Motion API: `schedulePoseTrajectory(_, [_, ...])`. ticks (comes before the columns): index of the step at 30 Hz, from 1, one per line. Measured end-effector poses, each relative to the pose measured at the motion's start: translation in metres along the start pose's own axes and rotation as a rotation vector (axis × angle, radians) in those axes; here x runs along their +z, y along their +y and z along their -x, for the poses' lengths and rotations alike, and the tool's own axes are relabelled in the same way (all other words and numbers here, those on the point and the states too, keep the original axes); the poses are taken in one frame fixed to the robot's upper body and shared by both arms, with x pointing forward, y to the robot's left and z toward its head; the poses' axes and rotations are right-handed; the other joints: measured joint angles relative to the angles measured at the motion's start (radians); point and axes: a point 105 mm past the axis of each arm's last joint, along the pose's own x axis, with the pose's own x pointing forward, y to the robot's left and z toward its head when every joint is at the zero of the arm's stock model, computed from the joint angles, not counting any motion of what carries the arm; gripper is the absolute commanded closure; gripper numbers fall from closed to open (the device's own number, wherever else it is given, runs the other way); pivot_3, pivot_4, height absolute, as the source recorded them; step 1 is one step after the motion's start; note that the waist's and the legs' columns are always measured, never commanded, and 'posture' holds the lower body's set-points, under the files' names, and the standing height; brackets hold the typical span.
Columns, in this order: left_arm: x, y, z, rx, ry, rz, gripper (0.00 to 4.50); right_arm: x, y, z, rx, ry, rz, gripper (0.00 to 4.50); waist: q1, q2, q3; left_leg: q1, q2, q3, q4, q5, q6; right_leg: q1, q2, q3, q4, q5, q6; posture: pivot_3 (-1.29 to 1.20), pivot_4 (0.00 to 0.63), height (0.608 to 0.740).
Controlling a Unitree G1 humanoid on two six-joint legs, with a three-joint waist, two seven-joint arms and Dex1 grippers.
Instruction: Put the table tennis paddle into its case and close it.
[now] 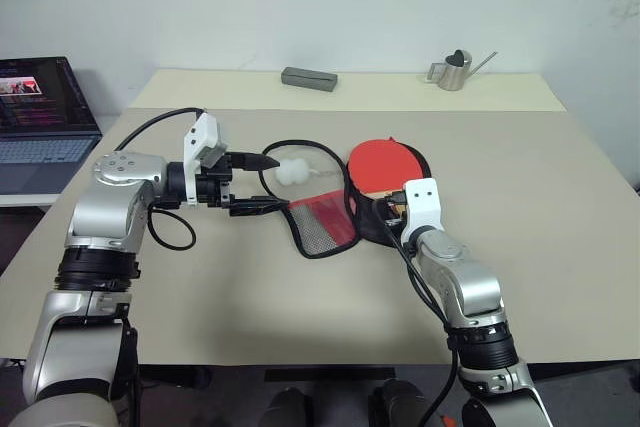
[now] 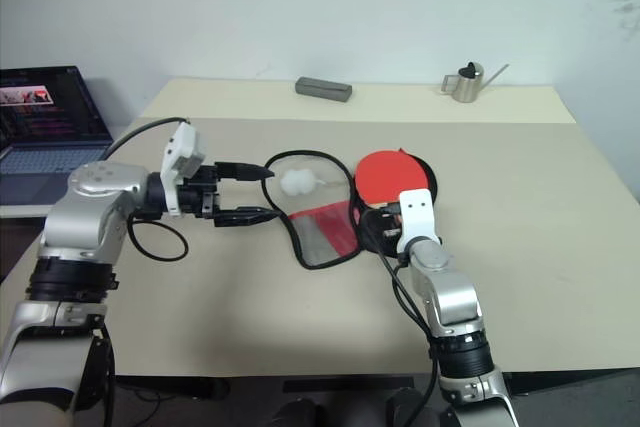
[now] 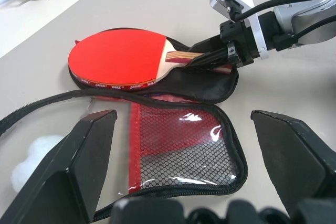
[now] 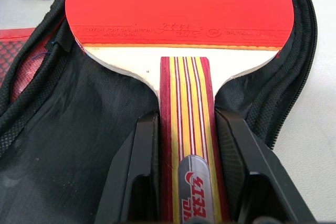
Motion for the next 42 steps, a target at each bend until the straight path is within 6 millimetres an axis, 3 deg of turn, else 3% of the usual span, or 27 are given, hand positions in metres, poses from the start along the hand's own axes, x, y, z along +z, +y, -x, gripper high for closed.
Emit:
schedulePoseTrajectory(4, [0.0, 0.0, -0.001, -0.003, -0.004, 0.0, 0.0, 0.0, -0.001, 0.0, -0.003, 0.0, 0.004, 3.35, 0.004, 0.0, 0.0, 0.0, 0.0, 0.0, 0.0, 0.0, 0.0, 0.0, 0.0, 0.0, 0.0, 0.0, 0.0, 0.0, 0.15, 0.74])
schedulePoseTrajectory(5, [0.001, 0.0, -0.001, -0.003, -0.005, -0.001, 0.0, -0.001, -0.001, 0.001, -0.004, 0.0, 0.004, 2.63, 0.005, 0.0, 0.0, 0.0, 0.0, 0.0, 0.0, 0.0, 0.0, 0.0, 0.0, 0.0, 0.0, 0.0, 0.0, 0.0, 0.15, 0.74])
schedulePoseTrajectory(7, [0.001, 0.0, -0.001, -0.003, -0.005, -0.001, 0.0, -0.003, -0.003, 0.001, -0.012, 0.007, 0.002, 2.13, 0.006, 0.0, 0.0, 0.0, 0.0, 0.0, 0.0, 0.0, 0.0, 0.0, 0.0, 0.0, 0.0, 0.0, 0.0, 0.0, 0.15, 0.74])
schedulePoseTrajectory(13, [0.001, 0.0, -0.001, -0.002, -0.005, -0.002, 0.0, -0.004, -0.004, 0.002, -0.017, 0.009, -0.001, 0.01, 0.005, 0.0, 0.0, 0.0, 0.0, 0.0, 0.0, 0.0, 0.0, 0.0, 0.0, 0.0, 0.0, 0.0, 0.0, 0.0, 0.15, 0.74])
schedulePoseTrajectory(17, [0.001, 0.0, -0.001, 0.0, -0.005, -0.001, 0.0, -0.002, -0.007, 0.004, -0.027, 0.003, -0.004, 0.01, 0.005, 0.0, 0.0, 0.0, 0.0, 0.0, 0.0, 0.0, 0.0, 0.0, 0.0, 0.0, 0.0, 0.0, 0.0, 0.0, 0.15, 0.74])
schedulePoseTrajectory(31, [0.0, 0.002, -0.001, 0.02, -0.005, -0.007, 0.0, 0.051, -0.014, 0.039, 0.179, -0.116, -0.022, 0.01, 0.004, 0.0, 0.0, 0.0, 0.0, 0.0, 0.0, 0.0, 0.0, 0.0, 0.0, 0.0, 0.0, 0.0, 0.0, 0.0, 0.15, 0.74])
schedulePoseTrajectory(35, [-0.003, 0.003, 0.0, 0.033, -0.001, -0.005, 0.0, 0.065, -0.034, 0.045, 0.203, -0.112, 0.001, 0.88, 0.005, 0.0, 0.0, 0.0, 0.0, 0.0, 0.0, 0.0, 0.0, 0.0, 0.0, 0.0, 0.0, 0.0, 0.0, 0.0, 0.15, 0.74])
schedulePoseTrajectory(42, [-0.016, 0.005, 0.004, 0.079, 0.02, 0.019, 0.0, 0.082, -0.051, 0.056, 0.26, -0.112, 0.087, 3.33, 0.004, 0.0, 0.0, 0.0, 0.0, 0.0, 0.0, 0.0, 0.0, 0.0, 0.0, 0.0, 0.0, 0.0, 0.0, 0.0, 0.15, 0.74])
